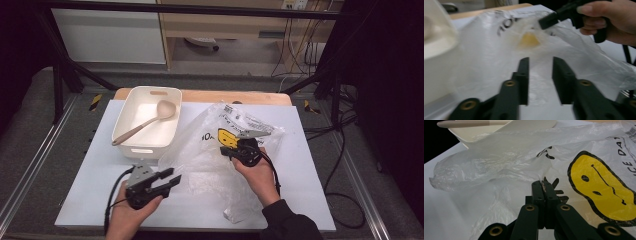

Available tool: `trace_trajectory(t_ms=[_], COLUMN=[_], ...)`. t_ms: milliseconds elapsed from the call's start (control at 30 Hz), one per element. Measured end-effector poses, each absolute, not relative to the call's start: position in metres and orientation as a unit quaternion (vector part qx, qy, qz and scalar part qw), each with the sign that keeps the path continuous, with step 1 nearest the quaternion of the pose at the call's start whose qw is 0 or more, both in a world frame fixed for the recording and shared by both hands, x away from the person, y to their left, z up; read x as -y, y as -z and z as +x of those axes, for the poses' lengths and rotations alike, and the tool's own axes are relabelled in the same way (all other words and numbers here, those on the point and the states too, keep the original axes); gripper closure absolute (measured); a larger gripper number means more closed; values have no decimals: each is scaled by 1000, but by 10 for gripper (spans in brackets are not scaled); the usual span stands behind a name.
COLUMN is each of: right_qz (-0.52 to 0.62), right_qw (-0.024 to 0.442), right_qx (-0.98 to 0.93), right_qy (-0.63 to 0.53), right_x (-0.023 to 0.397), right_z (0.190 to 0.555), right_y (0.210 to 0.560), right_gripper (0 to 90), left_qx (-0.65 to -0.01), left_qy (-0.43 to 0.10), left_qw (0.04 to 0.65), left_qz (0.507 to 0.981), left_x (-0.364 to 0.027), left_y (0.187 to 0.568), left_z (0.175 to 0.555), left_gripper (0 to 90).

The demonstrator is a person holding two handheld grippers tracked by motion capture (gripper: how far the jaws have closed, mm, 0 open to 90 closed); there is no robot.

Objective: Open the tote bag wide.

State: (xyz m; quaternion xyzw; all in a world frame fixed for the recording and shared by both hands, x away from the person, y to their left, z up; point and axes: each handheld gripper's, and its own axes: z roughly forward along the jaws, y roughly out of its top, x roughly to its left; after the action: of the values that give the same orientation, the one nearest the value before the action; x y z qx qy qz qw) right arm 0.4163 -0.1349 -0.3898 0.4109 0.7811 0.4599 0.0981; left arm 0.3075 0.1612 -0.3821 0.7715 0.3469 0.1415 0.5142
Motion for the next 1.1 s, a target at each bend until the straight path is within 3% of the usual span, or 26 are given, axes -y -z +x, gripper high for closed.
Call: trace_trajectory(t_ms=[233,533,1100], right_qz=[407,413,416], right_qw=[97,106,139], right_qx=[-782,-771,-763], right_qy=[-462,-473,-475], right_x=[132,139,141], right_z=[413,413,399], right_y=[388,375,341], right_gripper=[900,900,900], left_qx=[-332,-290,-268], left_qy=[-115,-162,-133], left_qw=[455,378,397], left_qz=[818,864,867], left_x=[-104,-78,-90], left_y=[426,456,459], left_z=[345,359,383], left_gripper=[899,900,900])
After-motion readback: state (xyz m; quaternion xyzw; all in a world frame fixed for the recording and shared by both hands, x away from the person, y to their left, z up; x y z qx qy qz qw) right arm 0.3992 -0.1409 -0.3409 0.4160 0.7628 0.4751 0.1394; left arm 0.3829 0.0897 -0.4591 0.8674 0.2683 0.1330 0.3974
